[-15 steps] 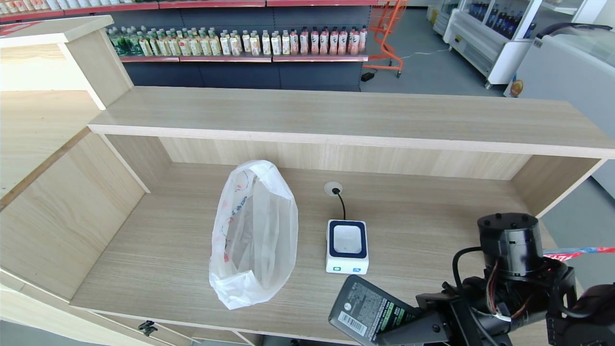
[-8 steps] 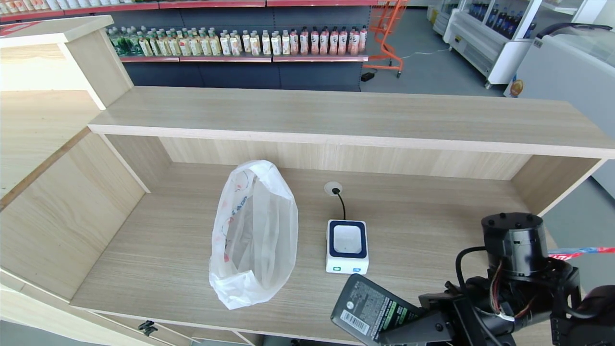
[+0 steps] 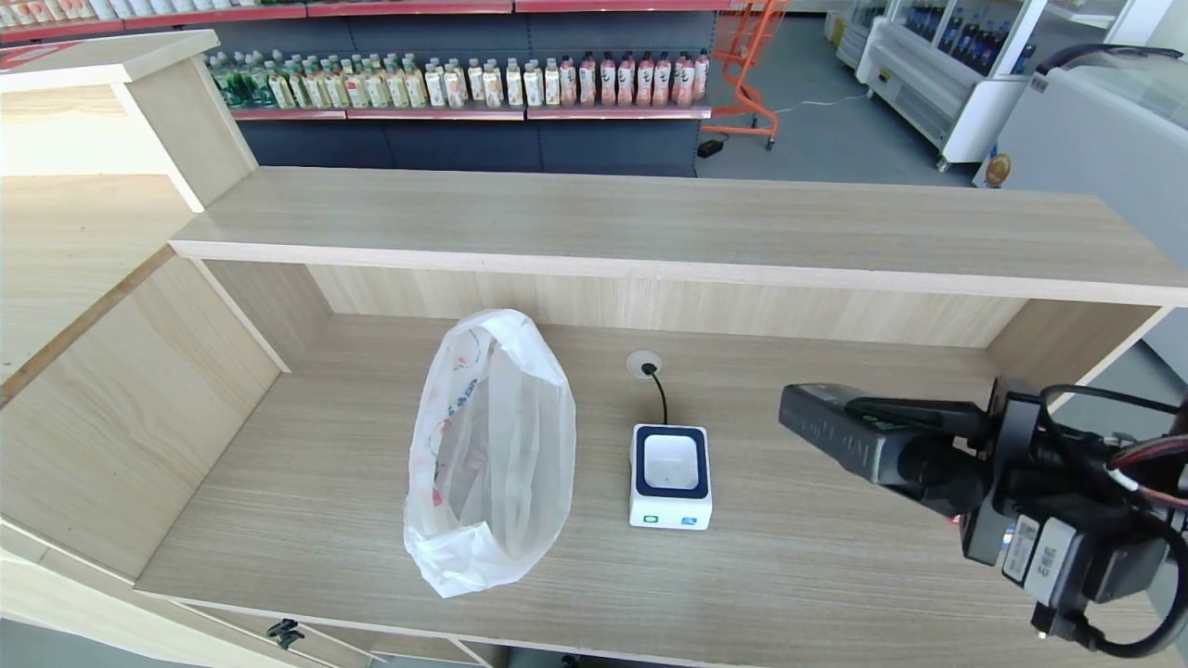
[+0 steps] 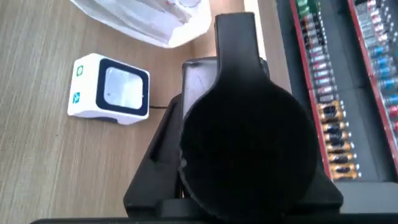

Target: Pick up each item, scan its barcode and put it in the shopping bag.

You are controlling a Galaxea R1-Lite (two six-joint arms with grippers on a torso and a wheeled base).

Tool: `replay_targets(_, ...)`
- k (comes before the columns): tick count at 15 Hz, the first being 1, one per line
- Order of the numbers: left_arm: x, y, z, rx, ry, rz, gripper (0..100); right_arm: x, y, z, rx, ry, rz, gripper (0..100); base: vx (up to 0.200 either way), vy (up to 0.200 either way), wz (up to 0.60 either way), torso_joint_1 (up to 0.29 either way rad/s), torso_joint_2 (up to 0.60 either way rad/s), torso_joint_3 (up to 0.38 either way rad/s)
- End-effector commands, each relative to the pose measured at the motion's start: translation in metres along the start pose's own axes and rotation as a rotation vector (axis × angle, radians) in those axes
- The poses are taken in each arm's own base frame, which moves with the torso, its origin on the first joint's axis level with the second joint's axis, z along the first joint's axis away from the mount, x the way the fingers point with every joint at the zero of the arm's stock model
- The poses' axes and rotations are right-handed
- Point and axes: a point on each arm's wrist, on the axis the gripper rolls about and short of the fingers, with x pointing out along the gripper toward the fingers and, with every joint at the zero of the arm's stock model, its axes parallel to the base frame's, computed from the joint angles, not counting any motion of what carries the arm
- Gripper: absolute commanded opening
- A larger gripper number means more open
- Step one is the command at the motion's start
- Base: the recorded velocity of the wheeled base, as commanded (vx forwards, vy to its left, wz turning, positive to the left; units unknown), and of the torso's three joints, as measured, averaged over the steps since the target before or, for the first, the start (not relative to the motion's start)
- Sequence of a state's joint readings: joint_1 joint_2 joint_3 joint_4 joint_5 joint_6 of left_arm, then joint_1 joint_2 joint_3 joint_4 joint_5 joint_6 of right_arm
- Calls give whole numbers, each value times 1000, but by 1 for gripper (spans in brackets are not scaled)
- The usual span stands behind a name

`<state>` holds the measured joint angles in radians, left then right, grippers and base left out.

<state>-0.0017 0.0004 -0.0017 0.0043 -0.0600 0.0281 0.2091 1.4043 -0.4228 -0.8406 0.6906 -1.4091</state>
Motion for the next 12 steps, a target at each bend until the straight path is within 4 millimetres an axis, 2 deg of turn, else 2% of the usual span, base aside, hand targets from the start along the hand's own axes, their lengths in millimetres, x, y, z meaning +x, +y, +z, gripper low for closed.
replay_targets(1,0,0,0,0,0,0,100,-34,-20,-21,295,329,-185,0,0,0,0,0,0,0)
replay_targets(2,0,0,0,0,0,2,100,-29,-11,-29,575,456,-224,0,0,0,0,0,0,0)
replay_targets(3,0,0,0,0,0,0,100,-13,-12,-28,807,516,-265,0,0,0,0,0,0,0)
replay_targets(5,0,0,0,0,0,0,100,34,-21,-25,1278,456,-249,0,0,0,0,0,0,0)
replay_targets(7,0,0,0,1,0,0,100,71,-23,-16,1536,429,-173,0,0,0,0,0,0,0)
replay_targets(9,0,0,0,0,0,0,100,106,-15,-3,1777,413,-105,0,0,0,0,0,0,0)
replay_targets(10,0,0,0,0,0,0,100,122,-9,-1,1863,421,-80,0,0,0,0,0,0,0)
replay_targets(11,0,0,0,0,0,0,100,141,7,-4,1902,464,-39,0,0,0,0,0,0,0)
replay_targets(12,0,0,0,1,0,0,100,146,12,-7,1904,481,-32,0,0,0,0,0,0,0)
